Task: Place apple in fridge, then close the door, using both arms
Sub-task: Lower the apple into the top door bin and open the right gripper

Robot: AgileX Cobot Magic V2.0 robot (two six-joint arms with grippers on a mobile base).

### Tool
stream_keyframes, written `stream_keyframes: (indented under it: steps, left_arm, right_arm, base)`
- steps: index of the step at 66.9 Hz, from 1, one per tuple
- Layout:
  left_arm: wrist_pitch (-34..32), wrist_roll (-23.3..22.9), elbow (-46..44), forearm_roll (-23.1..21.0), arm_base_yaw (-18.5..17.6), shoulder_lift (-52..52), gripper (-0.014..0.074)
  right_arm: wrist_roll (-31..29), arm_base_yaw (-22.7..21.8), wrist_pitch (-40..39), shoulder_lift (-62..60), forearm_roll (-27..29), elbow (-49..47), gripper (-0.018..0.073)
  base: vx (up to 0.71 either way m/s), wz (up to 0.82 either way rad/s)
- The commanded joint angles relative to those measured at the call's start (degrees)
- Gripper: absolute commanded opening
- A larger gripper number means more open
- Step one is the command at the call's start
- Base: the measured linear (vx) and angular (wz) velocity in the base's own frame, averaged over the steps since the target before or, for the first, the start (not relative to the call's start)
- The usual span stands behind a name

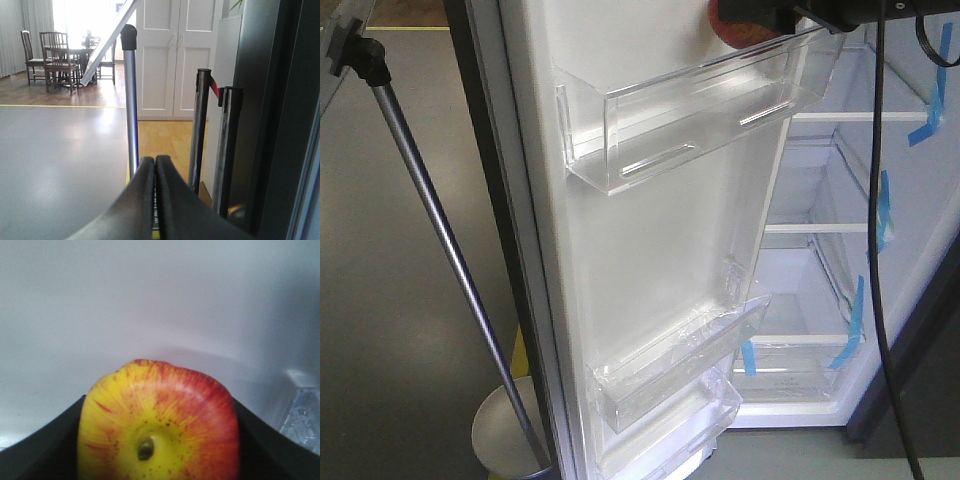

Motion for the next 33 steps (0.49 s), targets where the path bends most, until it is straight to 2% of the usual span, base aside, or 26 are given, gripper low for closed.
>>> stream_keyframes:
  steps: [1, 11, 33]
  left_arm:
    - [-4.4, -0.2, -0.9, -0.3, -0.4, -0.9, -0.0006]
    - [-4.4, -0.2, -0.9, -0.3, -0.4, -0.9, -0.0006]
    - [-4.4, -0.2, -0.9, -0.3, -0.4, -0.9, -0.0006]
  right_arm:
    - [2.2, -0.3, -2.5, -2.3, 1.5, -2.0, 0.054]
    - [3.5, -0.3, -1.9, -2.3, 1.0, -2.0, 0.0601]
    - [4.3, -0.3, 1.4, -4.4, 1.1, -2.0, 0.0593]
  base:
    - [0.0, 0.0]
    - [0.0, 0.0]
    - [0.0, 0.0]
